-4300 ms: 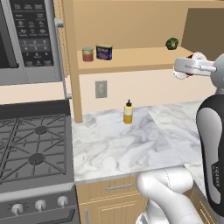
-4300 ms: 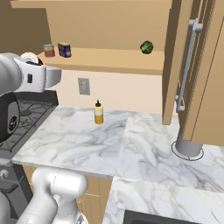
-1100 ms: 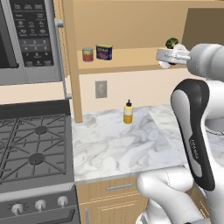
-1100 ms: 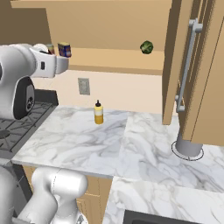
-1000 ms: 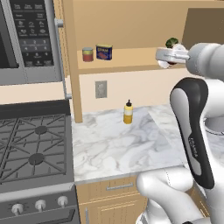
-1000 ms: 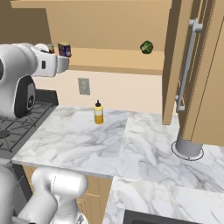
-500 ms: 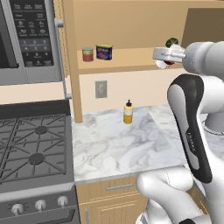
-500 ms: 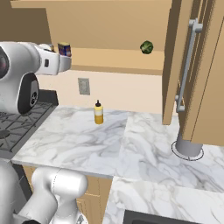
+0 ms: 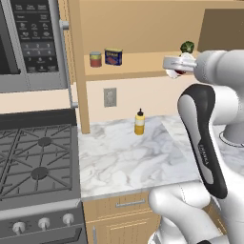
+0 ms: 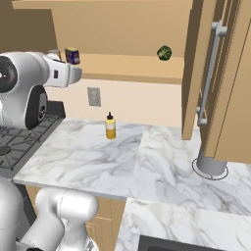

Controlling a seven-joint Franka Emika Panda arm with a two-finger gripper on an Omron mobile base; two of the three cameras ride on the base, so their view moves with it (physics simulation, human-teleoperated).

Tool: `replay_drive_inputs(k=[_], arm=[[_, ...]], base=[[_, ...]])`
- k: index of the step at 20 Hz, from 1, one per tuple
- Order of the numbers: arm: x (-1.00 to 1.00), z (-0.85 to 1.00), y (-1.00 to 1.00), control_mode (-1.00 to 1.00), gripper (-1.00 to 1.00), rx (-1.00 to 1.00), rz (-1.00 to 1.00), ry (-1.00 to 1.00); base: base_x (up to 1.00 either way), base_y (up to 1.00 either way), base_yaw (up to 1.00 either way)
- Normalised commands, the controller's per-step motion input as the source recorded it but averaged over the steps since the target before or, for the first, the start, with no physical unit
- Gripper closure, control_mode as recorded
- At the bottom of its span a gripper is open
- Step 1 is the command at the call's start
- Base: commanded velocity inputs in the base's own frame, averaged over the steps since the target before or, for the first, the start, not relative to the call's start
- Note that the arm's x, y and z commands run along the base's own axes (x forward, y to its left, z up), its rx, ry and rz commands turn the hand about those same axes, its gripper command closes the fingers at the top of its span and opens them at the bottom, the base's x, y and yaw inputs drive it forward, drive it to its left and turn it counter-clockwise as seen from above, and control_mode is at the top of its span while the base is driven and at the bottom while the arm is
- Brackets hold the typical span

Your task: Pick the cans from the counter and place them in their designated side in the cabinet.

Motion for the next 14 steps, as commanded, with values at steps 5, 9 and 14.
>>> replay_drive_inputs(k=[5, 9, 14], arm=[[0.19, -0.05, 0.01, -1.0, 1.0, 0.0, 0.01, 0.0], [0.19, -0.04, 0.01, -1.0, 1.0, 0.0, 0.0, 0.0], [0.18, -0.03, 0.06, -1.0, 1.0, 0.0, 0.0, 0.02]], base=[[0.0, 0.0, 0.0], [0.0, 0.0, 0.0], [0.0, 0.0, 0.0]])
